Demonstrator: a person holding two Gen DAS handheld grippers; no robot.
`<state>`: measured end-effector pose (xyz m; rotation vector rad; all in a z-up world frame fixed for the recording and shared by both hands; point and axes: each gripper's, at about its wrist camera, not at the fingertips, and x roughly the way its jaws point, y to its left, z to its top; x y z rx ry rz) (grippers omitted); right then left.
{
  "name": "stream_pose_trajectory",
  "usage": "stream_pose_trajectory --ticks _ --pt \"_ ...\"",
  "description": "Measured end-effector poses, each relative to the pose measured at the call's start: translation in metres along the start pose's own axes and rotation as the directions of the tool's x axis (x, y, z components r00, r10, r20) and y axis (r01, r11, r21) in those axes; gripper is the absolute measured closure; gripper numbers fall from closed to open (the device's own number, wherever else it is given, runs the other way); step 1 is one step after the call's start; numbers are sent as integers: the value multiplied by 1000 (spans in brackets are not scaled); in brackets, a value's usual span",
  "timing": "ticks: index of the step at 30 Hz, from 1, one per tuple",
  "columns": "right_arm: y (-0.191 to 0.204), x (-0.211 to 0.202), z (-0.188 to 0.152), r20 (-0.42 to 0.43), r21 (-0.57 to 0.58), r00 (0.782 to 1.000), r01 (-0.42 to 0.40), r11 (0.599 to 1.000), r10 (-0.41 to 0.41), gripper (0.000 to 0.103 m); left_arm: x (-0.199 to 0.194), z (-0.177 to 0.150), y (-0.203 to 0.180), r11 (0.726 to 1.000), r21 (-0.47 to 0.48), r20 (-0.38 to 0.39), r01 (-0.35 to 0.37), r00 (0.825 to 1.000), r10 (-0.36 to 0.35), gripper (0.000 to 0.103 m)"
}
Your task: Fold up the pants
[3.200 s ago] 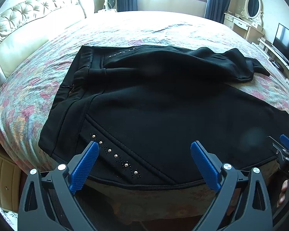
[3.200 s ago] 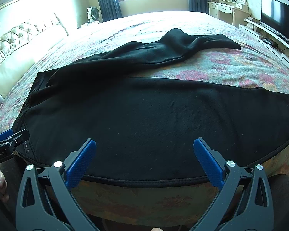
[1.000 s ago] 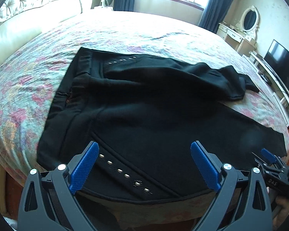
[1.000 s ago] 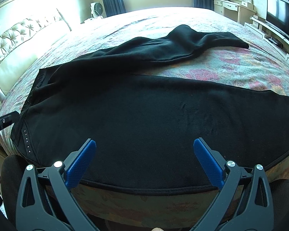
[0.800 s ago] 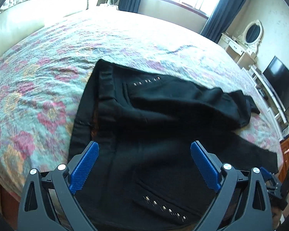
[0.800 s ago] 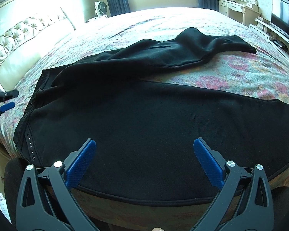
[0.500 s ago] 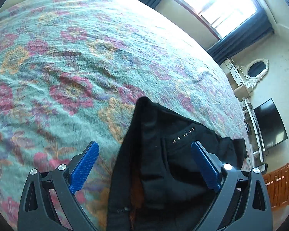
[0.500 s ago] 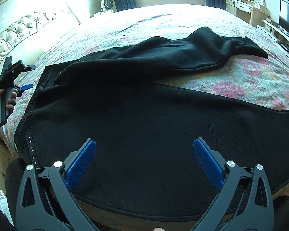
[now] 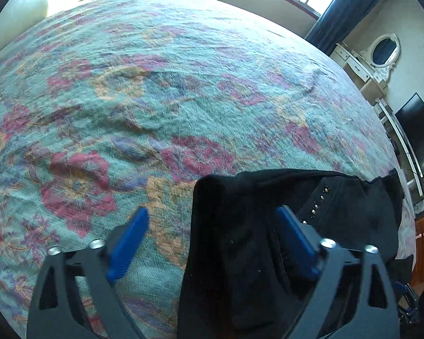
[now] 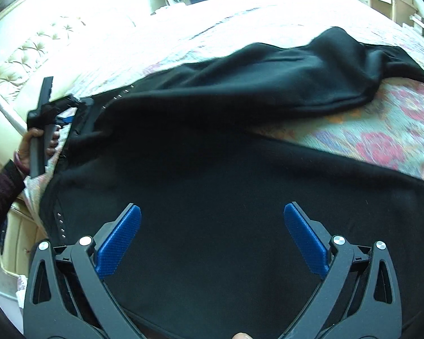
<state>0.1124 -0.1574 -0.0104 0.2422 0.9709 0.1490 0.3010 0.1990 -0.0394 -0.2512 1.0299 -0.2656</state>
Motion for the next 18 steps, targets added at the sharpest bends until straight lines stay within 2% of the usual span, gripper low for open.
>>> stream_pose_trajectory --ticks 1,3,5,9,11,12,13,14,15,17,18 --pt "0 0 9 4 -16 1000 -26 1000 26 2 5 1 2 999 -23 -25 26 999 -26 79" --pt "-3 4 33 -10 -42 997 -73 996 73 2 13 2 1 999 -44 -51 5 999 -7 81" --pt "-10 6 65 0 -80 994 -108 991 108 2 17 2 -6 999 -11 -65 -46 997 45 81" --pt "-27 24 146 -6 -217 996 -87 972 88 2 18 2 -11 996 45 -76 -73 994 77 82" --pt "-39 48 187 -62 -272 997 -67 960 52 3 17 3 -5 998 33 -87 -50 995 53 82" --pt "-44 61 201 -98 -287 994 -73 955 47 16 16 3 -3 999 21 -93 -39 995 41 82" --pt "-47 75 214 -131 -306 990 -81 949 42 40 17 4 0 1000 6 -98 -27 995 28 82" --pt "-48 89 227 -168 -342 985 -89 935 32 47 17 4 3 1000 -10 -99 -17 995 16 82" --pt "-47 101 233 -197 -384 980 -88 919 11 49 18 3 4 1000 -20 -99 -11 995 9 82" --pt "-46 123 235 -300 -430 954 -152 890 18 47 18 2 5 1000 -21 -93 -8 996 6 82" --pt "-44 135 235 -348 -447 937 -187 875 23 37 18 2 4 1000 -18 -91 -8 996 6 82"
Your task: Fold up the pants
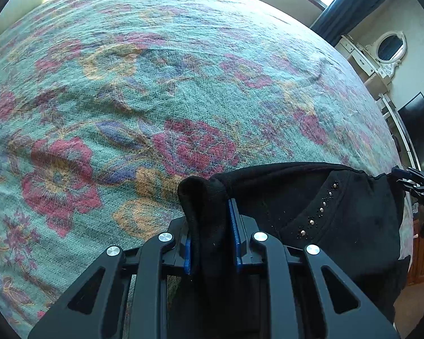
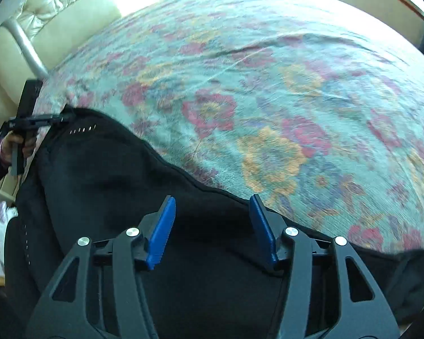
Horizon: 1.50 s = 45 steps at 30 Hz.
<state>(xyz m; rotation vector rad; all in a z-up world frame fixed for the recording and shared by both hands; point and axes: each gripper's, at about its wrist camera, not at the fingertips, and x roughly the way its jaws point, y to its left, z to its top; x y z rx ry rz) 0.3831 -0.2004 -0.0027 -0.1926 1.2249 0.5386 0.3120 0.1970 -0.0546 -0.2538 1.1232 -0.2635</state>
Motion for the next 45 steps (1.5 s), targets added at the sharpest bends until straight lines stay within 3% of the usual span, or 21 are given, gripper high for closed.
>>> stream_pose_trajectory --ticks 1,4,6,7,8,10,12,13,16,19,22,25,29,32,35,37,38,39,42,45 --pt "2 6 3 -22 -27 1000 6 1000 -7 29 0 0 0 1000 2 1 0 1000 0 82" --pt "-5 18 5 -68 -54 993 97 994 -100 29 1 1 0 1000 2 -2 8 1000 -8 81" --pt "-18 26 4 -102 -13 991 81 997 -82 34 1 2 0 1000 5 -6 12 1000 -12 81" --pt "-21 30 0 -138 -6 988 65 998 -65 52 0 2 0 1000 11 -9 10 1000 -10 81" --pt "-19 30 -3 -144 -26 987 75 997 -78 56 0 3 -2 1000 21 -12 5 1000 -5 81" --pt "-10 22 -8 -140 -45 989 36 998 -42 92 0 4 -4 1000 29 -19 -5 1000 6 82" --pt "5 11 -13 -104 -91 990 90 992 -100 92 -2 6 -6 1000 27 -12 -7 1000 8 87" --pt "13 2 -16 -72 -104 989 118 988 -126 93 -3 6 -7 1000 20 -5 11 1000 -11 95" --pt "36 -36 -29 67 -104 976 212 972 -206 93 -14 5 -8 999 -11 50 45 998 -44 96" --pt "64 -82 -53 214 -89 937 299 950 -274 93 -32 1 -11 995 -8 107 99 989 -97 96" --pt "102 -115 -88 310 -87 890 378 922 -336 93 -61 -9 -17 985 4 172 174 970 -173 96" --pt "145 -135 -142 366 -109 854 434 894 -370 93 -97 -30 -26 965 37 222 260 939 -262 96" --pt "195 -121 -215 340 -155 861 449 880 -379 93 -128 -78 -33 946 60 229 317 918 -322 95" --pt "212 -83 -257 229 -179 909 390 903 -348 92 -136 -124 -27 941 30 217 338 916 -337 91" --pt "217 -58 -288 143 -156 938 337 928 -316 81 -135 -170 -7 953 -42 178 301 941 -289 78" --pt "211 -67 -296 165 -34 954 260 965 -252 66 -130 -193 8 953 -102 129 285 954 -272 78" --pt "206 -74 -298 189 44 963 190 981 -195 60 -130 -205 15 953 -138 112 270 960 -256 78" --pt "198 -82 -301 219 123 966 111 986 -136 48 -130 -216 20 952 -170 109 254 965 -238 78" --pt "176 -91 -307 282 344 959 -90 935 -12 39 -138 -237 27 919 -279 147 279 958 -247 78" --pt "156 -90 -316 343 510 938 -237 827 57 36 -147 -245 22 883 -332 215 333 938 -272 78"
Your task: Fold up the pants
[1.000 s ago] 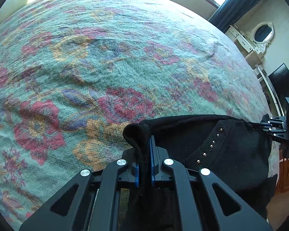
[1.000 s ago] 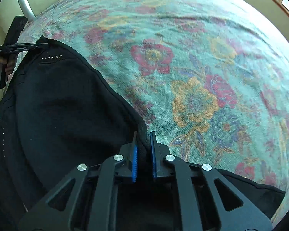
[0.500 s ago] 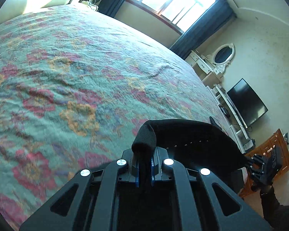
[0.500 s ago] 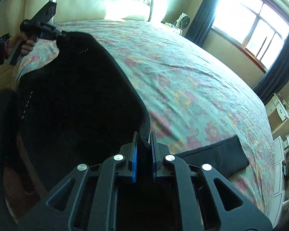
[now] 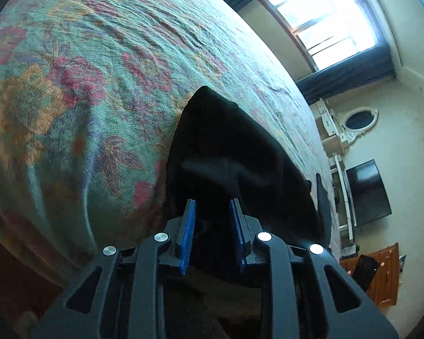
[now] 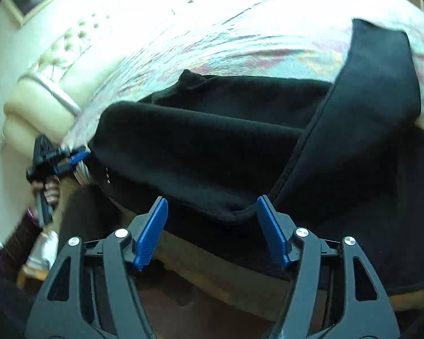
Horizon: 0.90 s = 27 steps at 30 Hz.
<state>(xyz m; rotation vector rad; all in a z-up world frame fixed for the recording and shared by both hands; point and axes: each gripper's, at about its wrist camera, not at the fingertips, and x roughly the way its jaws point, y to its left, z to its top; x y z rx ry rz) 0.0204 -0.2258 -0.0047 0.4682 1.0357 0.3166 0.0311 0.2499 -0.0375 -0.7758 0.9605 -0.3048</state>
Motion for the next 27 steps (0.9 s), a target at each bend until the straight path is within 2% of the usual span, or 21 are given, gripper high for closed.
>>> stream_pose_trajectory --ticks 3,6,8,11,13,14,15,19,21,22,25,27 --pt "-20 -2 -5 60 210 994 -102 973 91 32 6 -3 -7 999 -45 21 20 1000 -19 77" --pt "-33 -4 -13 113 338 985 -161 927 130 32 12 -6 -10 995 -92 46 -32 998 36 77" --pt "-34 -4 -12 130 349 983 -170 922 131 31 11 -8 -9 988 -151 71 -34 996 45 77" --pt "-32 -2 -13 148 351 981 -170 921 125 29 17 1 -5 982 -184 106 -51 992 72 77" --pt "-31 -1 -15 166 365 979 -174 915 120 27 21 5 0 972 -231 114 -30 992 57 77" --pt "-30 -2 -16 177 373 977 -177 911 117 27 25 6 2 965 -263 121 -14 992 48 69" --pt "-30 -2 -18 189 381 975 -181 907 115 27 27 7 3 959 -283 129 -6 991 44 65" --pt "-33 -6 -26 204 411 972 -197 890 121 27 25 6 5 950 -312 154 -10 986 61 65" --pt "-38 -5 -31 221 433 966 -218 875 131 27 21 5 7 953 -304 178 1 982 56 75" --pt "-39 -4 -32 230 445 964 -228 866 136 27 19 4 8 952 -305 169 -29 982 84 85" --pt "-43 -5 -41 231 473 963 -234 849 136 23 9 -3 11 938 -344 173 -43 979 109 85" --pt "-45 -7 -44 239 474 961 -240 847 139 23 -5 -10 6 931 -359 207 -66 967 148 85"
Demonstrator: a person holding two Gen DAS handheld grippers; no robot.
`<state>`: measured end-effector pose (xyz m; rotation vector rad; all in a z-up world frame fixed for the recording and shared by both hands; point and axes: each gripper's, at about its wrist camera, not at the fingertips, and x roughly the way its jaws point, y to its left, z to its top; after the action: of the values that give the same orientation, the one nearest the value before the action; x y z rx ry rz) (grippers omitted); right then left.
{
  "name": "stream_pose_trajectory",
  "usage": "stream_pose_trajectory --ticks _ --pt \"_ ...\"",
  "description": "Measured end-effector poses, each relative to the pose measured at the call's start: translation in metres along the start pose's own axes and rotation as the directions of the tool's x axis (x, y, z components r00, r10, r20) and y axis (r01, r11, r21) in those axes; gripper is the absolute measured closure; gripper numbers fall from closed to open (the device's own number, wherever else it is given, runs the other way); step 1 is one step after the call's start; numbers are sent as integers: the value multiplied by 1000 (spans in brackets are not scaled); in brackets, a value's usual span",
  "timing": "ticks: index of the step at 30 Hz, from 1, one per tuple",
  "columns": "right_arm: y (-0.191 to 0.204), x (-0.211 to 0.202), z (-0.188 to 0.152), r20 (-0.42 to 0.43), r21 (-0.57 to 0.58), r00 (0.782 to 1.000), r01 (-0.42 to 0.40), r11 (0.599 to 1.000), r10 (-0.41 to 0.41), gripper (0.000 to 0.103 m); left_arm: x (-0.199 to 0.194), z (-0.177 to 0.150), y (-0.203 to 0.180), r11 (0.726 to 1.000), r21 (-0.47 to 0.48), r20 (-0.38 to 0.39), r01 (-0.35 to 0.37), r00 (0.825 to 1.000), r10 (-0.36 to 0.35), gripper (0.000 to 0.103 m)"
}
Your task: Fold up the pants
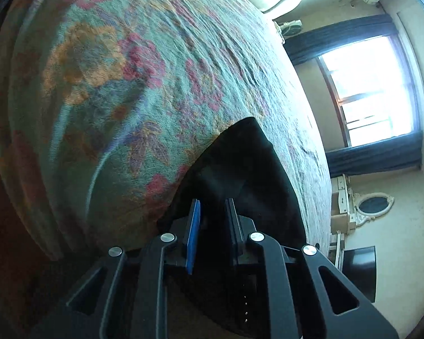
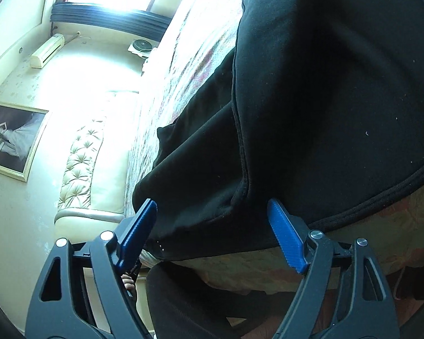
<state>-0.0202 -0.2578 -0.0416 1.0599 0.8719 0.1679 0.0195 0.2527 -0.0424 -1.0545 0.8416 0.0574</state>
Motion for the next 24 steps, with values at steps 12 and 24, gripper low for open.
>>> stream_pose_trajectory --ticks 12,24 --pt "-9 -10 -1 14 25 999 -35 999 34 22 27 -21 -8 997 70 21 -27 999 25 73" --pt "-6 -8 2 43 17 999 -7 1000 6 22 39 -17 -8 999 13 12 46 999 -46 64"
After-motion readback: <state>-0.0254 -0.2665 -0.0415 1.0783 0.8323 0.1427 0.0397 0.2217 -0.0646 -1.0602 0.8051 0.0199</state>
